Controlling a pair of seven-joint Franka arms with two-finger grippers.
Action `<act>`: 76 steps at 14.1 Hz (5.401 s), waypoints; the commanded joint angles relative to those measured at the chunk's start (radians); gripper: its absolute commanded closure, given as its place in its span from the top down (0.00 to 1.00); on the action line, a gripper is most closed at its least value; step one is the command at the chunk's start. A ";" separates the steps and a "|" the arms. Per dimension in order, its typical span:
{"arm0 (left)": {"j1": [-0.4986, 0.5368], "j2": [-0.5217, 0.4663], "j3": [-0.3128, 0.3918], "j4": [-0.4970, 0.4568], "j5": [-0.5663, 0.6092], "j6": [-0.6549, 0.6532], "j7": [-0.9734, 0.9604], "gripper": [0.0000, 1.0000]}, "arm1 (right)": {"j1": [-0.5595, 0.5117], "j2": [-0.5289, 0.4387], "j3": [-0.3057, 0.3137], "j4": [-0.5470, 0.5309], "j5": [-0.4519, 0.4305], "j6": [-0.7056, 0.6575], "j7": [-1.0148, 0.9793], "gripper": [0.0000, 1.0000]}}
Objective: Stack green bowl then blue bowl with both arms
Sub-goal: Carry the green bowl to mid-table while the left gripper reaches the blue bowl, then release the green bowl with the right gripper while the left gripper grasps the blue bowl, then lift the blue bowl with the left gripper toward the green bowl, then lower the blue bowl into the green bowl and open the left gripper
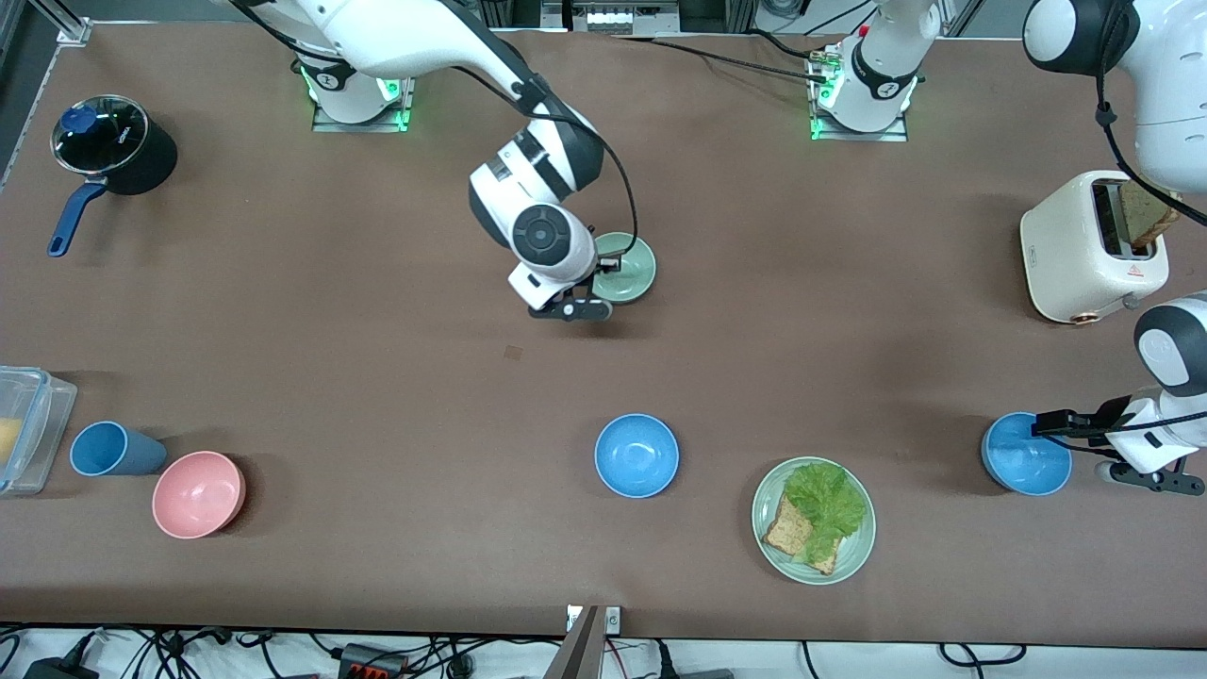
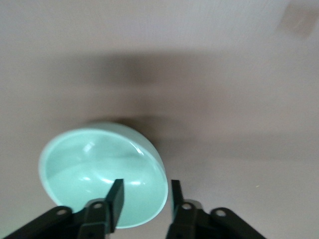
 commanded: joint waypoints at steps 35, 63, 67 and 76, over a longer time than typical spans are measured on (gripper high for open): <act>-0.006 -0.016 -0.071 0.042 0.016 -0.107 -0.046 0.00 | -0.657 -0.632 -0.165 -0.134 -0.221 -0.326 -0.664 1.00; -0.161 -0.504 -0.811 -0.629 0.002 0.130 -1.602 0.01 | -0.661 -0.666 -0.167 -0.162 -0.216 -0.366 -0.710 1.00; -0.210 -0.517 -0.809 -0.737 0.002 0.280 -1.648 0.01 | -0.661 -0.667 -0.165 -0.160 -0.212 -0.364 -0.710 1.00; -0.264 -0.479 -0.803 -0.808 0.077 0.395 -1.672 0.02 | -0.661 -0.667 -0.164 -0.159 -0.207 -0.349 -0.710 1.00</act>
